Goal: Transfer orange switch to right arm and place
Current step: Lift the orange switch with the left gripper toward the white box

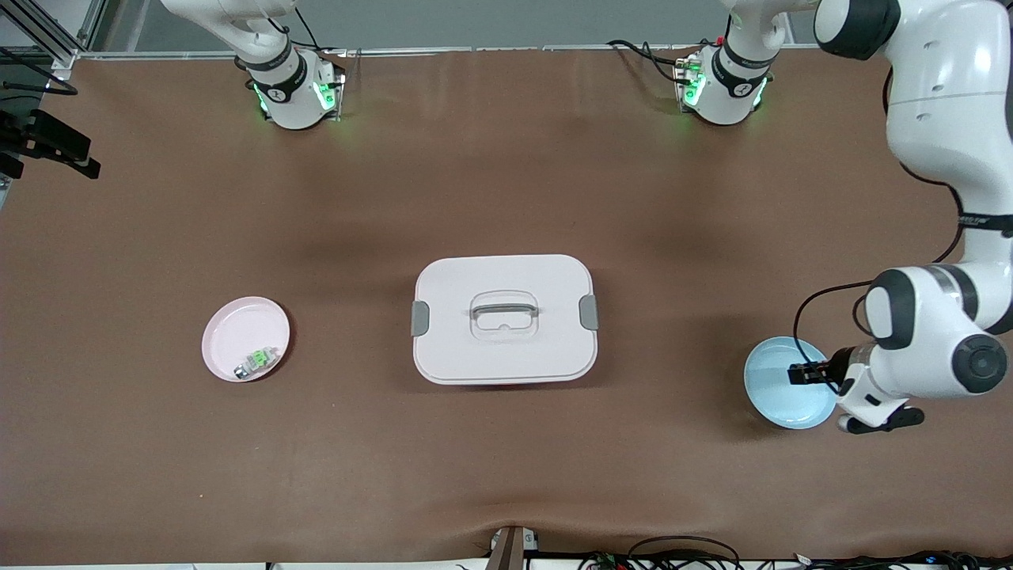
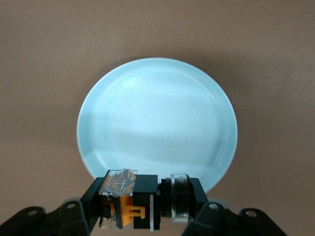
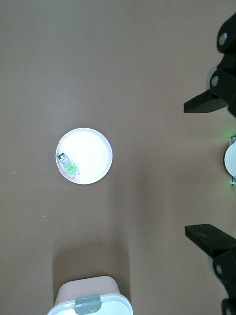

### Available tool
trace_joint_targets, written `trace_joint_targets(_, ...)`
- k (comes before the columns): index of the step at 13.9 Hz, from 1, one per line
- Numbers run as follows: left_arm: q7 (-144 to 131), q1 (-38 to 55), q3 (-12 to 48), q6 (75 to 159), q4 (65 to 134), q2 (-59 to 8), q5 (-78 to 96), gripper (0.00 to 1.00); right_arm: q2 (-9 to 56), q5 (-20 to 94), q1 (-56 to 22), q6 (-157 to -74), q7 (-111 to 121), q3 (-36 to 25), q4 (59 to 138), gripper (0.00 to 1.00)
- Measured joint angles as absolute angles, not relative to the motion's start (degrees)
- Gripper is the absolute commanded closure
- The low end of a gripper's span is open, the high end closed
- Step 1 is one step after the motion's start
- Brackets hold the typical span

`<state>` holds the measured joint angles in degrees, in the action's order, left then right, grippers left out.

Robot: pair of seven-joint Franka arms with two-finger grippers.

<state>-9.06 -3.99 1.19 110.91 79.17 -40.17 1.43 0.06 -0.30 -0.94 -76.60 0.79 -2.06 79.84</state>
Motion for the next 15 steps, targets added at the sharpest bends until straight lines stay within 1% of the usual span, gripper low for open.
trace_joint_targets(7, -23.8, -8.2, 1.1, 98.0, 79.1, -30.7, 17.8, 0.86, 0.1, 0.3, -0.9, -77.1, 0.7, -2.1, 79.8, 0.00)
trace_joint_targets(11, -35.2, -8.8, 1.2, 90.2, 79.1, -25.4, 30.1, 0.86, 0.1, 3.9, 1.3, -77.5, 0.6, -2.1, 79.7, 0.00)
trace_joint_targets(13, -43.3, -8.7, 1.5, 88.6, 79.1, -22.9, 35.4, 0.86, 0.1, 4.4, 1.8, -77.9, 0.6, -2.1, 79.7, 0.00)
trace_joint_targets(15, -52.2, -8.5, 3.2, 88.4, 79.2, -21.3, 40.8, 0.86, 0.1, 4.4, 1.8, -78.4, 0.6, -1.8, 79.7, 0.00)
